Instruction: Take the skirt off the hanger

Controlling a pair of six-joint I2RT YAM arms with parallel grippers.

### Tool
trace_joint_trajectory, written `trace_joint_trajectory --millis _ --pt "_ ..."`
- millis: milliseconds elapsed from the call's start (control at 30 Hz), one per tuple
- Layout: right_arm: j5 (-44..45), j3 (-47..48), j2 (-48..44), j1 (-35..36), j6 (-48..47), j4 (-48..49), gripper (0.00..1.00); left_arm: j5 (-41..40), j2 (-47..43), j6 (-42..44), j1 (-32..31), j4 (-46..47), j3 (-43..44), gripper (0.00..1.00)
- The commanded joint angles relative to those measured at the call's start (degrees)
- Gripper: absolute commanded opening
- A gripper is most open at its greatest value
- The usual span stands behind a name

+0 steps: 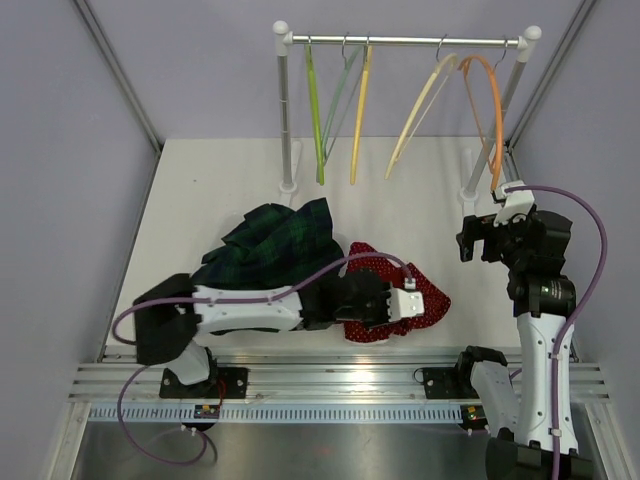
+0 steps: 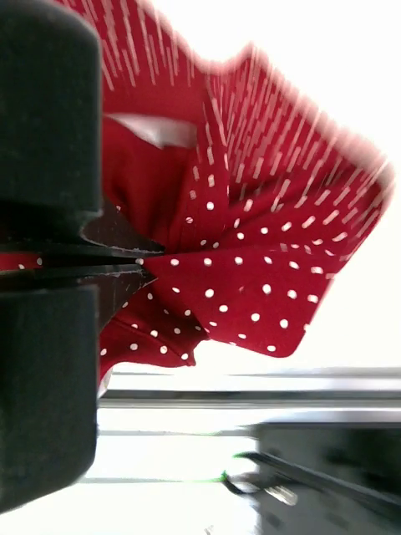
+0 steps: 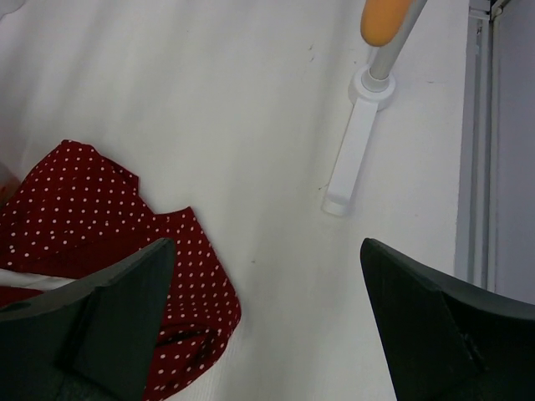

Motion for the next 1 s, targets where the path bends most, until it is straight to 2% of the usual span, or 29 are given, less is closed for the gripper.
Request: trace_joint_trajectory --millis 0,233,367,533,600,633,700,733,800,833,933,967 --pt "2.1 -1.5 1.0 -0.5 3.4 4.5 1.0 -7.3 -18.0 -0.3 -0.6 3.1 -0.9 0.0" --pt "3.1 -2.2 3.3 -0.7 5.5 5.1 1.0 -21.1 -41.0 3.8 -0.7 -5.9 1.6 0.0" --pt "3.5 -2.8 2.7 -0.7 5.6 5.4 0.99 -35.8 -46.6 11.1 -0.6 -9.1 6.1 0.0" --pt "3.8 -3.0 2.9 -0.8 5.5 5.6 1.0 -42.1 -48.8 19.5 3.5 -7.7 9.5 0.0" --pt "3.8 -3.1 3.0 -0.8 5.5 5.7 0.99 -41.4 -48.4 20.5 9.5 -7.6 11.2 0.0" --pt "3.9 -3.2 3.0 -0.8 5.4 5.6 0.99 -40.8 -47.8 20.5 14.6 -7.6 11.3 0.0" --pt "4.0 -3.2 2.8 -0.8 5.3 5.7 1.0 -38.3 -47.4 19.4 20.6 -5.5 9.6 0.0" --pt "4.1 -3.2 2.7 -0.8 5.3 5.7 0.99 -37.2 -47.2 17.4 26.5 -4.1 8.3 0.0" --pt "4.2 -3.3 2.5 -0.8 5.2 5.6 1.0 -33.3 -46.6 13.7 32.6 -2.0 4.0 0.0" --pt "4.4 -3.4 2.4 -0.8 5.1 5.6 1.0 -30.1 -46.5 9.4 38.8 -0.1 2.8 0.0" --pt "4.7 -3.5 2.6 -0.8 5.0 5.6 1.0 -24.6 -47.0 3.3 46.5 1.7 -0.2 0.0" --pt "4.7 -3.5 2.6 -0.8 4.9 5.5 0.99 -23.7 -47.7 2.9 47.3 2.0 -1.9 0.0"
